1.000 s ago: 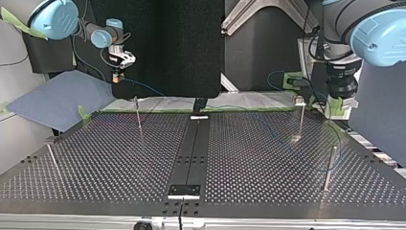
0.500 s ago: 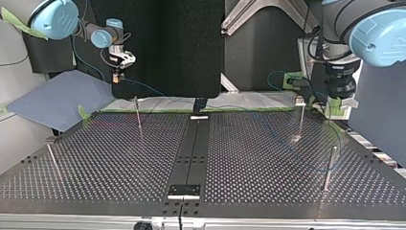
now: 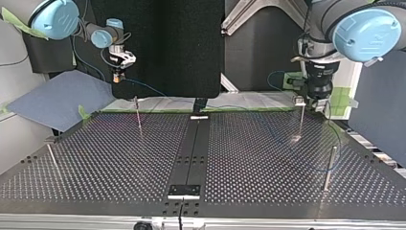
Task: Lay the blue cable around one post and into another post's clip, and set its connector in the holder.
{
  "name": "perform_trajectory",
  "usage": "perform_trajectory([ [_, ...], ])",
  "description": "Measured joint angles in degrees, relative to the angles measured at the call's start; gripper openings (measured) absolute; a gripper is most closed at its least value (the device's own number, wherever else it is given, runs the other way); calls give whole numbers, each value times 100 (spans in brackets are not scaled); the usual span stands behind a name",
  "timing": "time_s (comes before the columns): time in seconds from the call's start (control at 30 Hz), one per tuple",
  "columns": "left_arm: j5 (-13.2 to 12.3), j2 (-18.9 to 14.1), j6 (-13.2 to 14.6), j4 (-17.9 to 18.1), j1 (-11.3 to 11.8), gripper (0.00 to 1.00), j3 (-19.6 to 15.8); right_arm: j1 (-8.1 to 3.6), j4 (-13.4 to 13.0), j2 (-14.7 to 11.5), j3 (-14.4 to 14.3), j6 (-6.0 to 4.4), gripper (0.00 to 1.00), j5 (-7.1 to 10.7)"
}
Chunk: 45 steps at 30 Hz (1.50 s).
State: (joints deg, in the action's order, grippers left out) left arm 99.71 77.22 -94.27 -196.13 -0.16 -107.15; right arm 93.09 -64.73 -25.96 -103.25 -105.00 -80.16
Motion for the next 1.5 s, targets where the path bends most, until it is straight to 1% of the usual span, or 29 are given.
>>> perform_trajectory([
  [0.17,-222,89,-42,223,-177,100,-219,14,-4,0,-2,28,0,6],
  [0.3,-417,255,-193,425,-375,100,-422,31,-5,2,-1,44,0,8],
  [0.37,-444,343,-275,516,-467,100,-516,40,-3,2,-1,46,0,8],
  [0.47,-371,500,-388,675,-627,100,-676,50,0,1,0,48,0,6],
  [0.6,-181,719,-538,894,-845,100,-854,59,2,1,0,49,0,4],
  [0.87,180,1098,-675,1275,-1225,100,-793,115,-2,1,-1,62,0,18],
  [0.9,201,1155,-713,1333,-1282,100,-793,124,-1,1,-3,75,0,20],
  [1.0,220,1308,-845,1486,-1434,100,-794,159,12,0,-8,162,0,31],
  [1.13,225,1509,-1039,1687,-1635,100,-794,210,74,-1,-23,358,0,93],
  [1.23,228,1662,-1135,1840,-1788,100,-795,213,79,-3,-90,488,0,106],
  [1.33,233,1814,-1169,1991,-1940,100,-796,184,-2,-4,-197,541,0,72],
  [1.5,245,2056,-1181,2233,-2183,100,-796,130,-177,-14,-352,563,0,-16],
])
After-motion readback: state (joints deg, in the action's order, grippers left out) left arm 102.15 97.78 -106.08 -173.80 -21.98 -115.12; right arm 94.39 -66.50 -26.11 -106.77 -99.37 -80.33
